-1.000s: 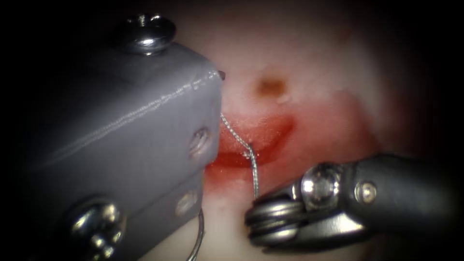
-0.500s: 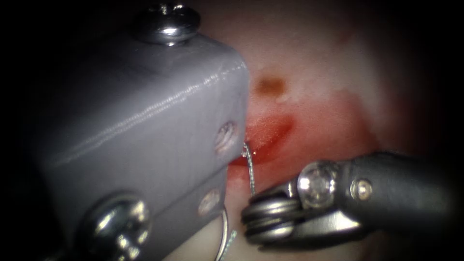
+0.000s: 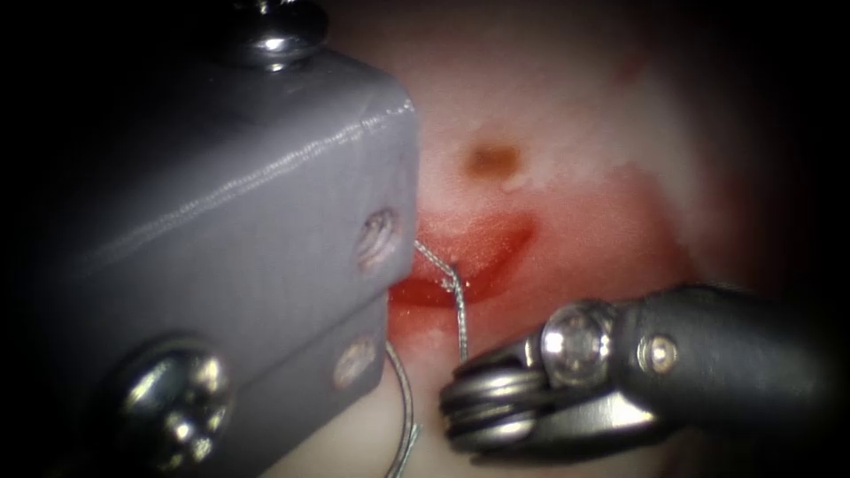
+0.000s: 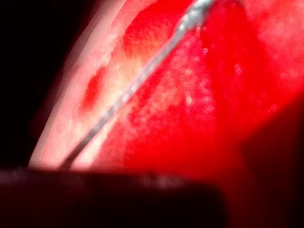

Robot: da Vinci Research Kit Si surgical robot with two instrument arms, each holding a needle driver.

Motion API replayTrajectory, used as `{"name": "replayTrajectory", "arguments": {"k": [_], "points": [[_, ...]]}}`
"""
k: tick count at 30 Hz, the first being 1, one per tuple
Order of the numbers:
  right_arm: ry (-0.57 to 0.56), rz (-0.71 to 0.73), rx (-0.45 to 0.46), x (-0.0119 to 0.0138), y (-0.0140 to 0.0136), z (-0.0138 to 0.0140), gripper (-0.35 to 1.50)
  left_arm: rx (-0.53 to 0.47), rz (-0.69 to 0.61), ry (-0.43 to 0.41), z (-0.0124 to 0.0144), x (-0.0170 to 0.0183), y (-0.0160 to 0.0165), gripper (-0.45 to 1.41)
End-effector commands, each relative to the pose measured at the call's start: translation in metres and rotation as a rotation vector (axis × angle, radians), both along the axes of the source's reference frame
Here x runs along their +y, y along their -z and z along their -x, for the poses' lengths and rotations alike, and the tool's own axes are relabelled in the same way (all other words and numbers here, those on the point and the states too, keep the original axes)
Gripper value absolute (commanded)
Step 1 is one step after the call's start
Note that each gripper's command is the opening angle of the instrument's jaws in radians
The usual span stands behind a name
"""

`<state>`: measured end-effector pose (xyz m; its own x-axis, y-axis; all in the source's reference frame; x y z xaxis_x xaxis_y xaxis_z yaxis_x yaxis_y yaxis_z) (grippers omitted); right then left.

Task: Wound Closure
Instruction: Pull the right gripper down and the left gripper up.

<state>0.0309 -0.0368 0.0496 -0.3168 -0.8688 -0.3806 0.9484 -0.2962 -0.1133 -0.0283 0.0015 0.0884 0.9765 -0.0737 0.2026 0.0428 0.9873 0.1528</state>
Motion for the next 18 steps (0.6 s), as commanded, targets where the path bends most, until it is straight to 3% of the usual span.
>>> {"name": "replayTrajectory", "arguments": {"k": [1,2,3,4,7,15,16,17,18], "points": [[-0.001,0.003,0.006,0.0008,0.0005,-0.0011,-0.35,-0.084,0.012,-0.030,0.0000,0.0015,0.0011,0.82],[-0.001,0.003,0.006,0.0008,0.0005,-0.0011,-0.35,-0.228,0.050,-0.125,-0.0003,0.0017,0.0015,0.84],[-0.001,0.003,0.006,0.0008,0.0005,-0.0011,-0.35,-0.228,0.050,-0.125,-0.0003,0.0017,0.0015,0.84],[-0.001,0.003,0.006,0.0008,0.0005,-0.0011,-0.35,-0.343,0.072,-0.211,-0.0006,0.0018,0.0018,0.79],[-0.001,0.003,0.006,0.0007,0.0005,-0.0011,-0.35,-0.406,0.007,-0.267,-0.0012,0.0014,0.0015,0.74],[-0.006,0.003,0.004,0.0007,0.0005,-0.0011,-0.35,-0.398,-0.007,-0.225,-0.0019,0.0015,0.0014,0.64],[-0.006,0.003,0.004,0.0007,0.0005,-0.0011,-0.35,-0.318,-0.083,-0.125,-0.0019,0.0016,0.0014,0.54],[-0.006,0.003,0.004,0.0007,0.0005,-0.0011,-0.35,-0.318,-0.083,-0.125,-0.0019,0.0016,0.0014,0.54],[-0.006,0.003,0.004,0.0007,0.0005,-0.0011,-0.35,-0.235,-0.151,-0.075,-0.0019,0.0015,0.0014,0.54]]}}
